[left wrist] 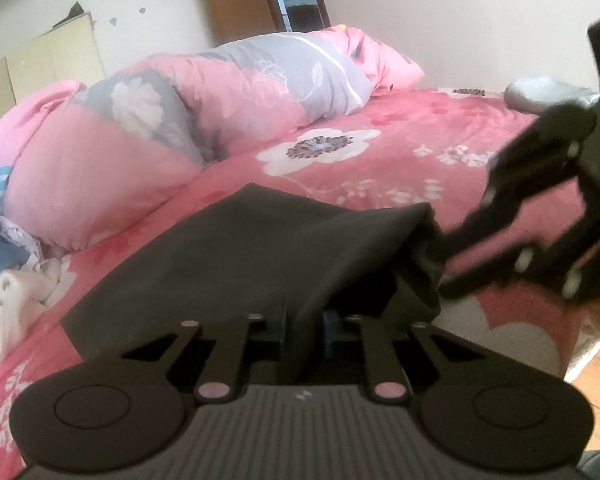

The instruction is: Fold clothes

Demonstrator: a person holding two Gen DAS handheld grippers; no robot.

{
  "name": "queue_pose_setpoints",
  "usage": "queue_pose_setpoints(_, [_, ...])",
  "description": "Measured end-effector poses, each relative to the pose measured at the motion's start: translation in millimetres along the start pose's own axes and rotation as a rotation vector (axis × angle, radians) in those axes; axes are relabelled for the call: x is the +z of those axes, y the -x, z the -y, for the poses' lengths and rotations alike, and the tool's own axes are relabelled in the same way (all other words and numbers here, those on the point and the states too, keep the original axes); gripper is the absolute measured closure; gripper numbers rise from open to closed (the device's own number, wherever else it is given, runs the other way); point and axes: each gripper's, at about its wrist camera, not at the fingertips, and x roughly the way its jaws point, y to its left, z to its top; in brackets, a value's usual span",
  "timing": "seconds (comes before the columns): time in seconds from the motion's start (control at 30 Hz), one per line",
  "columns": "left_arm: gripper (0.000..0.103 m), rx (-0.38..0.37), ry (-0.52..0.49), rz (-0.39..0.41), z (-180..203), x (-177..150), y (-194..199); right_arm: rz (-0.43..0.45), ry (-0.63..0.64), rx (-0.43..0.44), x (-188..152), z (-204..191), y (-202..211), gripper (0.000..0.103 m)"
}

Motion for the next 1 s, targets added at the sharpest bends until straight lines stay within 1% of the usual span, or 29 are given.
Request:
queue_pose_setpoints(0.1, [0.086, -0.002, 0.005, 0.012, -1.8, 0.3, 1.3, -0.043, -0.008, 0.027, -1.1, -4.0, -16.7, 0.083])
queue_pose_setpoints(0.23, [0.087, -0.008, 0.012, 0.031, -3.8, -0.1, 1.8, -0.05, -0.083, 0.052, -2.4, -1.2, -25.7, 0.083])
queue_pose_setpoints(0.27, [0.087, -0.009, 0.013, 0.034, -4.1, -0.3, 1.9, -0.047, -0.111, 0.055, -3.3, 0.7, -27.3, 0.086])
queue_pose_setpoints(0.3, [0.088, -0.011, 0.015, 0.038, -4.5, -0.5, 2.3, -0.043, -0.138, 0.055, -3.6, 4.0, -28.4, 0.094])
queue_pose_setpoints(0.33, [0.089, -0.012, 0.017, 0.044, -4.8, -0.8, 3.3, -0.034, -0.16, 0.051, -3.2, 6.5, -28.8, 0.098])
queue_pose_setpoints(0.37, [0.089, -0.014, 0.019, 0.051, -5.4, -1.0, 4.4, -0.021, -0.179, 0.044, -2.0, 8.2, -28.6, 0.101])
queue_pose_setpoints(0.47, [0.09, -0.02, 0.025, 0.066, -7.5, -0.9, 6.8, 0.016, -0.23, 0.018, 1.1, 13.6, -29.4, 0.102])
queue_pose_setpoints(0.6, [0.091, -0.024, 0.033, 0.084, -8.3, -0.5, 9.9, 0.022, -0.261, -0.041, 2.6, 15.6, -40.6, 0.102])
queue_pose_setpoints(0.73, [0.092, -0.032, 0.032, 0.094, -7.9, -2.3, 13.2, 0.037, -0.288, -0.081, 3.5, 15.0, -48.5, 0.102])
queue_pose_setpoints(0.8, [0.092, -0.041, 0.029, 0.095, -7.2, -4.5, 14.2, 0.021, -0.317, -0.112, 1.2, 18.5, -56.2, 0.1])
queue_pose_setpoints(0.87, [0.092, -0.043, 0.016, 0.075, -4.7, -8.0, 12.1, 0.006, -0.35, -0.136, -1.9, 22.2, -63.1, 0.1])
queue_pose_setpoints(0.93, [0.092, -0.039, -0.005, 0.045, -1.8, -13.3, 5.8, 0.011, -0.376, -0.139, -5.1, 24.2, -63.9, 0.098])
queue_pose_setpoints(0.97, [0.092, -0.037, -0.011, 0.037, -1.1, -15.7, 3.6, 0.016, -0.379, -0.134, -5.9, 24.5, -61.3, 0.095])
queue_pose_setpoints(1.0, [0.092, -0.035, -0.013, 0.03, -0.9, -18.1, 1.8, 0.019, -0.38, -0.128, -6.9, 24.9, -57.9, 0.088])
